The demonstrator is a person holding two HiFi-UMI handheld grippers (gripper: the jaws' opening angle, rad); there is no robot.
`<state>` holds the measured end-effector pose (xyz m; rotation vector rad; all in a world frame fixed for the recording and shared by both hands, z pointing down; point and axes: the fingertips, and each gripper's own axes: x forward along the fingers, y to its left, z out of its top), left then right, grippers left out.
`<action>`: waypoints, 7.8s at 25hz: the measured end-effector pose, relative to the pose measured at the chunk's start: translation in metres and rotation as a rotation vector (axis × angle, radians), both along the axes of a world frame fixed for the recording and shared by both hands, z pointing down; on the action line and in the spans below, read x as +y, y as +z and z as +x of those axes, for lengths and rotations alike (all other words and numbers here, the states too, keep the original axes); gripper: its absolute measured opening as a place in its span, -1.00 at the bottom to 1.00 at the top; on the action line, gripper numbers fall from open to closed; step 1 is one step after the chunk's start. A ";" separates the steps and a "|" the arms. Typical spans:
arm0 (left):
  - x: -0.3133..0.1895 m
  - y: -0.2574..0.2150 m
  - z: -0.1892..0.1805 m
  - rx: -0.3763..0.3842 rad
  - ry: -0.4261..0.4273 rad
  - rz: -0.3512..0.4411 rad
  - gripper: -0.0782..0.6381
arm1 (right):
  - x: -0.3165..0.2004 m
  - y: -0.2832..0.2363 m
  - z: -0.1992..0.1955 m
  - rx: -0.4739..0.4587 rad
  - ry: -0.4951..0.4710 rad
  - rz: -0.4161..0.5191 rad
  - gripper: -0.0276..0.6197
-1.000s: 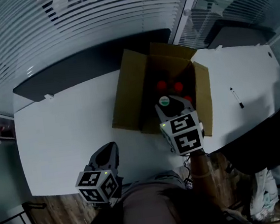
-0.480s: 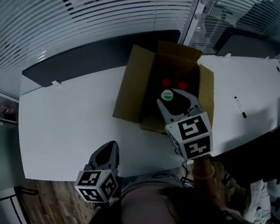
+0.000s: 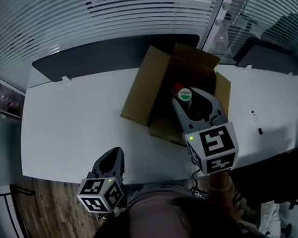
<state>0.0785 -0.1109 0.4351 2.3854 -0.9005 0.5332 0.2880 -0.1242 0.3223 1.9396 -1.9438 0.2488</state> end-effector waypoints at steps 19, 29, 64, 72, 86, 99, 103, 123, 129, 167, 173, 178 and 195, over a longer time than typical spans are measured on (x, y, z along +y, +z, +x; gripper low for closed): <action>-0.024 -0.009 -0.019 0.032 0.133 0.022 -0.76 | 0.015 -0.059 -0.045 0.027 0.065 0.170 -0.38; -0.035 -0.016 -0.055 0.058 0.242 0.036 -0.76 | 0.028 -0.078 -0.091 0.067 0.171 0.224 -0.38; -0.074 -0.013 -0.227 0.066 0.055 0.053 -0.76 | -0.046 -0.034 -0.261 0.025 -0.025 0.170 -0.38; -0.082 -0.011 -0.269 0.066 -0.077 0.060 -0.76 | -0.084 -0.012 -0.310 -0.009 -0.174 0.140 -0.38; -0.086 -0.009 -0.336 0.060 -0.268 0.078 -0.76 | -0.132 0.020 -0.391 -0.033 -0.382 0.088 -0.38; -0.086 -0.005 -0.388 0.040 -0.382 0.075 -0.76 | -0.162 0.048 -0.454 -0.044 -0.502 0.062 -0.38; -0.085 -0.003 -0.401 0.034 -0.408 0.072 -0.76 | -0.168 0.058 -0.467 -0.049 -0.522 0.046 -0.38; -0.073 0.012 -0.442 -0.004 -0.483 0.039 -0.76 | -0.177 0.113 -0.514 -0.059 -0.585 -0.024 -0.38; -0.075 0.016 -0.439 -0.010 -0.466 0.029 -0.76 | -0.176 0.123 -0.513 -0.078 -0.573 -0.043 -0.38; -0.075 0.007 -0.403 0.023 -0.272 0.070 -0.76 | -0.130 0.131 -0.482 -0.101 -0.464 -0.042 -0.37; -0.059 -0.002 -0.385 0.035 -0.246 0.092 -0.76 | -0.102 0.119 -0.466 -0.132 -0.428 -0.027 -0.40; -0.043 -0.012 -0.367 0.060 -0.235 0.104 -0.76 | -0.080 0.098 -0.447 -0.138 -0.394 0.030 -0.72; 0.020 -0.034 -0.323 0.088 -0.210 0.130 -0.76 | 0.011 0.065 -0.418 -0.116 -0.427 0.068 -0.80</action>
